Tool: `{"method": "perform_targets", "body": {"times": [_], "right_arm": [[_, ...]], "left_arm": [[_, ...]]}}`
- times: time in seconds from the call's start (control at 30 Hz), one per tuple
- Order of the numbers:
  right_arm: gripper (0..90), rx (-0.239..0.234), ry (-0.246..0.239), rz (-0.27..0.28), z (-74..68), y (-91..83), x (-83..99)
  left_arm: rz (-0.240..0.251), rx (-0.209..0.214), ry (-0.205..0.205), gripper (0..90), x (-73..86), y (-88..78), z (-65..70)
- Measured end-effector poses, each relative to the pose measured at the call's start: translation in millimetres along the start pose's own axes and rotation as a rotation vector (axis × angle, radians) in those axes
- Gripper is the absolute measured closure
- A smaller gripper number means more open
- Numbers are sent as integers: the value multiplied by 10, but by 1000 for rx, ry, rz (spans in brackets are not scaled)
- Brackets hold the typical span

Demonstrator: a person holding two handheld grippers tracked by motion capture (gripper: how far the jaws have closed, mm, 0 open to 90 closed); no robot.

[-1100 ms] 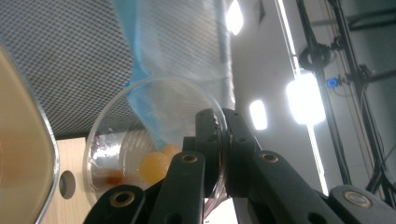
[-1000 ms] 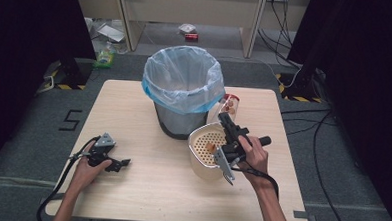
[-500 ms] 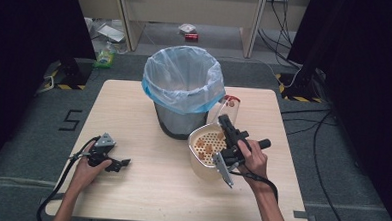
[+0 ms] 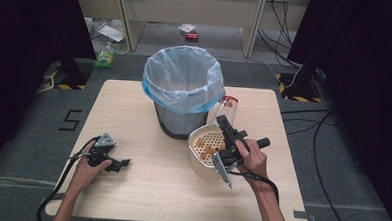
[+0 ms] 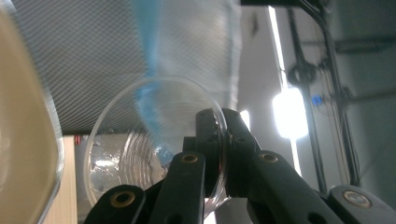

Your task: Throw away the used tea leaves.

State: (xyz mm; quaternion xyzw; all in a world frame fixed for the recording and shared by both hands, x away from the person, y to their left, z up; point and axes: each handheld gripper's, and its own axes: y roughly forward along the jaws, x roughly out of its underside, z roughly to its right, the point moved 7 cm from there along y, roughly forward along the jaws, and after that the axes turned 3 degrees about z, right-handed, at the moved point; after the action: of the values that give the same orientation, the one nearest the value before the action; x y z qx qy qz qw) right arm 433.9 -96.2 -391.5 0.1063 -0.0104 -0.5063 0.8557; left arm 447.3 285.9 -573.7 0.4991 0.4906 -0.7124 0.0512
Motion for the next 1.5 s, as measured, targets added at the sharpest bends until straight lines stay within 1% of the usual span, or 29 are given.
{"method": "perform_targets", "body": {"times": [0.03,0.07,0.1,0.13,0.17,0.2,0.23,0.27,0.3,0.33,0.37,0.4,0.43,0.5,0.63,0.67,0.7,0.83,0.9,0.97,1.07,1.2,1.23,1.27,1.3,1.33,1.37,1.4,1.5], "right_arm": [[872,-14,9,-4,-14,8,13],[872,-14,9,-4,-14,8,13],[872,-60,44,-3,-59,11,17],[872,-36,138,-10,-4,-5,49],[872,-7,202,-29,48,-18,98],[873,-6,183,-40,59,-24,122],[872,-24,174,-39,48,-32,121],[872,-38,188,-37,38,-45,116],[872,-47,233,-38,44,-51,128],[872,-53,306,-47,51,-49,158],[872,-53,306,-47,51,-49,158],[872,-60,449,-68,61,-43,229],[872,-68,509,-76,54,-40,255],[870,-91,612,-98,53,-31,309],[869,-110,856,-130,112,-26,435],[869,-110,856,-130,112,-26,435],[868,-131,952,-149,138,-27,487],[868,-173,1097,-181,187,-8,571],[868,-187,1180,-197,203,14,629],[869,-189,1196,-225,227,35,695],[869,-205,1270,-245,254,72,774],[868,-223,1333,-281,274,129,881],[868,-230,1345,-288,279,144,904],[868,-230,1345,-288,279,144,904],[868,-239,1385,-295,302,174,945],[868,-242,1412,-292,320,189,962],[868,-240,1421,-293,343,203,979],[868,-242,1414,-300,367,217,996],[868,-244,1414,-306,463,261,1024]], "left_arm": [[0,0,0,0,0,0,0],[0,0,0,0,0,0,0],[1,0,-1,0,0,1,1],[1,0,0,0,-1,0,0],[1,0,-1,0,0,0,0],[1,0,-1,0,-1,1,0],[1,0,-1,0,-1,1,0],[1,0,-1,0,-1,1,0],[1,0,-1,0,-1,1,0],[1,0,-1,0,-1,1,0],[1,0,-1,0,-1,1,0],[1,0,-1,0,-1,1,0],[0,0,0,0,0,0,0],[1,0,-1,0,-1,1,0],[1,0,-1,0,-1,1,0],[1,0,-1,0,-1,1,0],[0,0,-2,0,-1,0,0],[0,0,-1,0,-1,1,0],[1,0,-2,0,-1,1,1],[-1,0,-1,0,0,0,0],[0,0,-1,0,-1,0,0],[0,0,-2,0,-1,0,0],[0,0,-2,0,-1,0,0],[0,0,-2,0,-1,0,0],[0,0,-2,0,-1,0,0],[0,0,-1,0,-1,0,0],[0,1,-2,0,-1,0,0],[0,0,-1,0,-1,0,0],[0,1,-1,0,-1,0,0]]}}
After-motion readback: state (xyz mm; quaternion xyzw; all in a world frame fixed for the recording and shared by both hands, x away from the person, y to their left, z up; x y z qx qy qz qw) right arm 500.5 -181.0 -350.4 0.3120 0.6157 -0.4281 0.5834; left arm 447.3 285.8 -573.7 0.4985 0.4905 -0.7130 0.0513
